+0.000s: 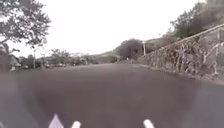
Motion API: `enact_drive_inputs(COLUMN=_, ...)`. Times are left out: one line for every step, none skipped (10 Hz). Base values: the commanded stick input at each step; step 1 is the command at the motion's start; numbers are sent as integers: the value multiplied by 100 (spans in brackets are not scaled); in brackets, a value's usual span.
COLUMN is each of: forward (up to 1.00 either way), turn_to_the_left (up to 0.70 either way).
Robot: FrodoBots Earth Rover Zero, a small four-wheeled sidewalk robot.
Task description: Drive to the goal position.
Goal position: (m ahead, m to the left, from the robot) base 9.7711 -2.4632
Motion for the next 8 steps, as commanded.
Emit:
enact_drive_inputs(forward=50, turn_to_the_left=0)
enact_drive_inputs(forward=50, turn_to_the_left=0)
enact_drive_inputs(forward=50, turn_to_the_left=0)
enact_drive_inputs(forward=50, turn_to_the_left=0)
enact_drive_inputs(forward=50, turn_to_the_left=-6)
enact_drive_inputs(forward=50, turn_to_the_left=-23)
enact_drive_inputs(forward=50, turn_to_the_left=-40)
enact_drive_inputs(forward=50, turn_to_the_left=-50)
